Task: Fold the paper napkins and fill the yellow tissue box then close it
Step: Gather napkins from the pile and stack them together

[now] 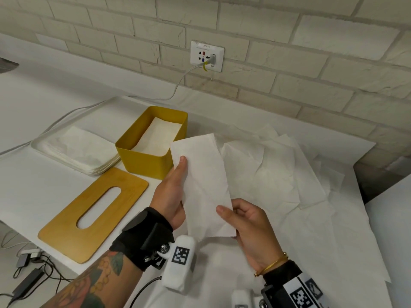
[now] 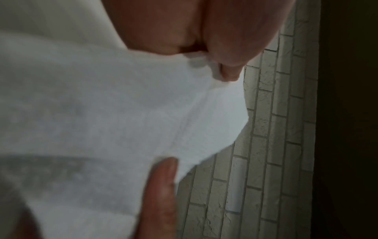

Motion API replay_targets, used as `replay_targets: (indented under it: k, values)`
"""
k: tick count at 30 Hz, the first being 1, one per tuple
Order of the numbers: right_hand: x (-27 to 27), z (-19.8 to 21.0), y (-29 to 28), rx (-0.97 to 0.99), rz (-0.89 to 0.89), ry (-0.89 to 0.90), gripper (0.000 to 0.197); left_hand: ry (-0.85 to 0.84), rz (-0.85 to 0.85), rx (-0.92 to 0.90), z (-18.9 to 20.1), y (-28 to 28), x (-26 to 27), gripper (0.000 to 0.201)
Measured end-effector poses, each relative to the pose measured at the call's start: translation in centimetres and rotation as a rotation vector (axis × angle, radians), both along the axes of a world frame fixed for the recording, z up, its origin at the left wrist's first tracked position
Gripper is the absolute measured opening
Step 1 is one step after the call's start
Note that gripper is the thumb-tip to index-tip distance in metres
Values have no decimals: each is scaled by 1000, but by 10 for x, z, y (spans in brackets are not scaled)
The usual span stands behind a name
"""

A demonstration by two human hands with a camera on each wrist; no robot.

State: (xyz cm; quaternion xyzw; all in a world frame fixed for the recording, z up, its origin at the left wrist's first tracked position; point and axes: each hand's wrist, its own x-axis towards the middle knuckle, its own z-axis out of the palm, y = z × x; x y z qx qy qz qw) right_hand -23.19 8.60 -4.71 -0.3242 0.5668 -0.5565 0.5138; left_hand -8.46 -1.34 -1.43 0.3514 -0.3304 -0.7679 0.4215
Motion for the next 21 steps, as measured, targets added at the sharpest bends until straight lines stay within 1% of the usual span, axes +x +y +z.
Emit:
replay_targets:
  k: [1, 3, 4, 6, 8, 10, 12, 13, 15, 16, 18, 21]
  values:
    - [-3, -2, 2, 25, 2, 41, 32, -3, -3, 0, 0, 0, 0, 42]
    - [-11, -6, 6, 60, 13, 78, 13, -11, -8, -5, -1, 0, 1, 42]
    - [-15, -6, 9, 84, 16, 87, 9, -13, -7, -6, 0, 0, 0, 42]
    - [-22, -5, 11, 125, 56, 148, 6, -11, -6, -8, 0, 1, 0, 42]
    - [-29, -2, 12, 169, 85, 252, 5, -13, -9, -17, 2, 2, 1, 42]
    - [-37, 4, 11, 166, 39, 307, 10, -20, -19, -30, 5, 2, 2, 41]
    - [-41, 17, 8, 81, -8, 280, 22, -16, -35, -44, 8, 1, 3, 41]
    - [-41, 25, 4, 38, 11, 247, 30, -17, -41, -51, 9, 1, 3, 41]
    - [-36, 39, -4, 19, 118, 174, 48, -27, -62, -69, 11, 2, 0, 45]
    - [-31, 44, -9, 39, 169, 147, 51, -31, -80, -81, 11, 3, -3, 46]
    - [-21, 47, -17, 72, 234, 138, 41, -32, -102, -105, 14, 5, -7, 46]
    - [-13, 34, -20, 120, 264, 177, 33, -27, -86, -132, 19, 3, -6, 41]
